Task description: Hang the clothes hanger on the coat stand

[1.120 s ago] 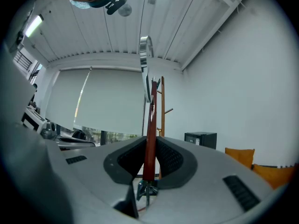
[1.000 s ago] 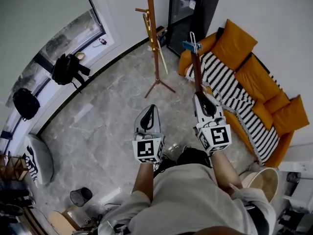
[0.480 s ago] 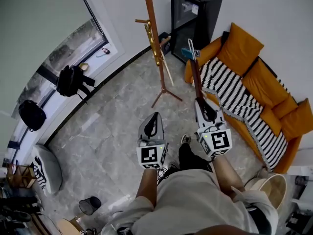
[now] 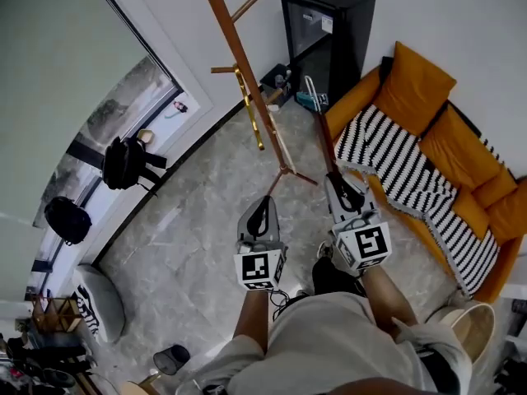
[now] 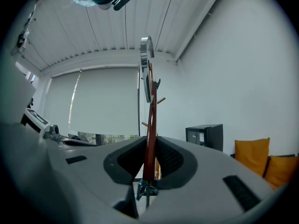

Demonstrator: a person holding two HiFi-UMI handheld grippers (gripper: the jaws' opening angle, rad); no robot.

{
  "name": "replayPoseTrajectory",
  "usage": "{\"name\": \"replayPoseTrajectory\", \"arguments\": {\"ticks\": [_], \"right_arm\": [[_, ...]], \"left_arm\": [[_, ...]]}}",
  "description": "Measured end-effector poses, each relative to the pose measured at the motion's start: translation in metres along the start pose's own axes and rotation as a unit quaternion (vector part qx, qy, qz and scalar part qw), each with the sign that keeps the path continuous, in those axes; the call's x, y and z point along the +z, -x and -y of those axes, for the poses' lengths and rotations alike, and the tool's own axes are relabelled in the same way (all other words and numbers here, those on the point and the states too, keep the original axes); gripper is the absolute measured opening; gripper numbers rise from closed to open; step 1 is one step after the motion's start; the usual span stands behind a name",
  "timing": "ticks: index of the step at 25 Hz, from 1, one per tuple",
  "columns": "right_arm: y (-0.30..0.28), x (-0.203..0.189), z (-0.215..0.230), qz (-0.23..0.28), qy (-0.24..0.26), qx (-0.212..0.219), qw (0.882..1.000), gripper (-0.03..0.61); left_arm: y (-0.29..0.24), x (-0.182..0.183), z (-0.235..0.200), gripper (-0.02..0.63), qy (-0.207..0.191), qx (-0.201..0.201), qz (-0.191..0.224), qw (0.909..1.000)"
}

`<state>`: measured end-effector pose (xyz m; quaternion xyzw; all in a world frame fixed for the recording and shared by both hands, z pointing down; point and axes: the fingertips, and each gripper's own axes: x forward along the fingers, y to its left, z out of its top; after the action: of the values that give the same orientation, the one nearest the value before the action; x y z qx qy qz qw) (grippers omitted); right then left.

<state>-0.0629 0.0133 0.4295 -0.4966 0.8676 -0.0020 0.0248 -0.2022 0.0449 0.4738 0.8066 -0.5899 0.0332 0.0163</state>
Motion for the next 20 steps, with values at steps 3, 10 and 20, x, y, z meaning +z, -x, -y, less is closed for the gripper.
{"name": "replayPoseTrajectory", "arguments": {"ticks": [3,10,20], "right_arm": [[-0.018,-0.001,0.022,-0.003,0.001,0.011,1.0,0.054],[-0.054,-0.003,0.062,-0.018,0.016,0.07,0.997,0.054],[-0.111,0.008,0.083,-0.057,0.04,0.184,0.98,0.054]], "left_arm": [[-0.031,0.006,0.001,0.011,-0.013,-0.002,-0.009,0.9999],[-0.095,0.03,0.001,0.011,-0.079,0.019,-0.021,0.9965],[-0.163,0.089,-0.012,0.011,-0.25,0.052,-0.01,0.9669]]}}
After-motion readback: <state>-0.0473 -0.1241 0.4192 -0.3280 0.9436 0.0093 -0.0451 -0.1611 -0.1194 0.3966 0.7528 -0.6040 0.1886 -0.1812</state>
